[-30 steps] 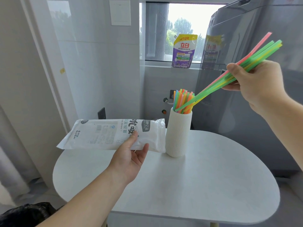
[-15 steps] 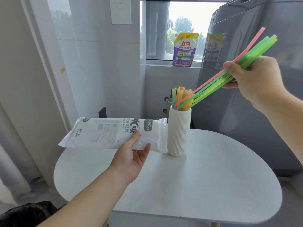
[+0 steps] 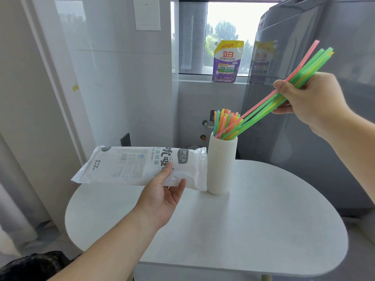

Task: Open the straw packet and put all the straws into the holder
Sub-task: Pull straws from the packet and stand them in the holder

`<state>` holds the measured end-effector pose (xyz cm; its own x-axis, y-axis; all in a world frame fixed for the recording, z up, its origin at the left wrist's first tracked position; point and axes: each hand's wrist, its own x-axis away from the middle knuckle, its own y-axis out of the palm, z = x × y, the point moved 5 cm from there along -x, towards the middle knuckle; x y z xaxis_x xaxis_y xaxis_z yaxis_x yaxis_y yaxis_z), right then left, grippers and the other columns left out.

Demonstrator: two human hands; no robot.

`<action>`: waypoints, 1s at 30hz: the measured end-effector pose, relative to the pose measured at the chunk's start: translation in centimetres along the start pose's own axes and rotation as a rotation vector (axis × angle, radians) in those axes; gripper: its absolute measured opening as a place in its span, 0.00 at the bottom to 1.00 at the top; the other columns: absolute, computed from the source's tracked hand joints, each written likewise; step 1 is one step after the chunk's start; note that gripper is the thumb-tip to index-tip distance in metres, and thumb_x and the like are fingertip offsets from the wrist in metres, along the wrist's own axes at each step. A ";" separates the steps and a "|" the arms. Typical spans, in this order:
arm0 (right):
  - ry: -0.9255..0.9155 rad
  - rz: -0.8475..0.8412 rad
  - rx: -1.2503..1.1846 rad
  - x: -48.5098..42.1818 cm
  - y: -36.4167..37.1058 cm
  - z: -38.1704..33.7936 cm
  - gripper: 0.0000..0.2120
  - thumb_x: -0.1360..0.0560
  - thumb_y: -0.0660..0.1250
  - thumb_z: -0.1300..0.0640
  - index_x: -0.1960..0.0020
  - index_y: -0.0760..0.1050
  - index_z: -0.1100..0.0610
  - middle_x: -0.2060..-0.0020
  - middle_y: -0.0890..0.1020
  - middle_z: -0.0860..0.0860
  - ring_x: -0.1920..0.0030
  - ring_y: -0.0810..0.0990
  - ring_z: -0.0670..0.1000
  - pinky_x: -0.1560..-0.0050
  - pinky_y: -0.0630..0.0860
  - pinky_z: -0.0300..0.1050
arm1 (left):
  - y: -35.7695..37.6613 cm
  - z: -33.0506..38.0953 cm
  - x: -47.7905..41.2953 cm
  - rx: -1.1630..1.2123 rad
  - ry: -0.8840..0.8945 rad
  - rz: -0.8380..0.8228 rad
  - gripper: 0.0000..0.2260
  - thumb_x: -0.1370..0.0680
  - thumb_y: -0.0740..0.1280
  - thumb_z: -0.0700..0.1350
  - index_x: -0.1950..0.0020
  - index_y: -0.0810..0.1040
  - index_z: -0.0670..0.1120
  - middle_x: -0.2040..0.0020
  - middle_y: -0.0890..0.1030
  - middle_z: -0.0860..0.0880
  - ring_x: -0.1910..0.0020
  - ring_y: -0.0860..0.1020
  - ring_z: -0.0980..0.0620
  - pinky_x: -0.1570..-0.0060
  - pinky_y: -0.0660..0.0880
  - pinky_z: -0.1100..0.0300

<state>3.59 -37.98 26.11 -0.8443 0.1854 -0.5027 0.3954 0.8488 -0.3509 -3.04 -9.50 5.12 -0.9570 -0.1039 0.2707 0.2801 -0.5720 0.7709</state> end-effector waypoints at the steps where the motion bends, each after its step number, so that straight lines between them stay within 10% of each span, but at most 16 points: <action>1: 0.002 -0.004 0.009 -0.1 0.1 -0.1 0.11 0.22 0.70 0.51 0.46 0.79 0.58 0.56 0.85 0.48 0.64 0.87 0.44 0.64 0.84 0.38 | 0.0 0.0 0.0 0.000 0.000 -0.002 0.10 0.23 0.73 0.41 0.42 0.83 0.47 0.55 0.88 0.49 0.62 0.86 0.53 0.70 0.82 0.60; 17: -0.032 -0.012 0.094 -0.2 0.4 -1.2 0.12 0.22 0.70 0.48 0.49 0.80 0.56 0.58 0.85 0.49 0.67 0.87 0.47 0.54 0.85 0.51 | -0.1 0.1 0.1 -0.001 -0.012 -0.007 0.08 0.23 0.74 0.41 0.44 0.83 0.47 0.55 0.88 0.49 0.62 0.86 0.53 0.69 0.83 0.60; 30: -0.079 -0.319 0.289 -3.4 5.7 -3.3 0.15 0.23 0.70 0.48 0.44 0.80 0.59 0.56 0.86 0.50 0.66 0.87 0.47 0.66 0.82 0.37 | 0.0 -0.1 0.2 0.005 -0.004 -0.005 0.12 0.23 0.73 0.41 0.41 0.82 0.47 0.55 0.88 0.49 0.62 0.87 0.52 0.69 0.83 0.60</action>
<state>7.52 -32.12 28.37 -0.9147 -0.1117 -0.3883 0.2138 0.6818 -0.6996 -3.24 -9.61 5.08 -0.9581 -0.0983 0.2690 0.2759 -0.5688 0.7748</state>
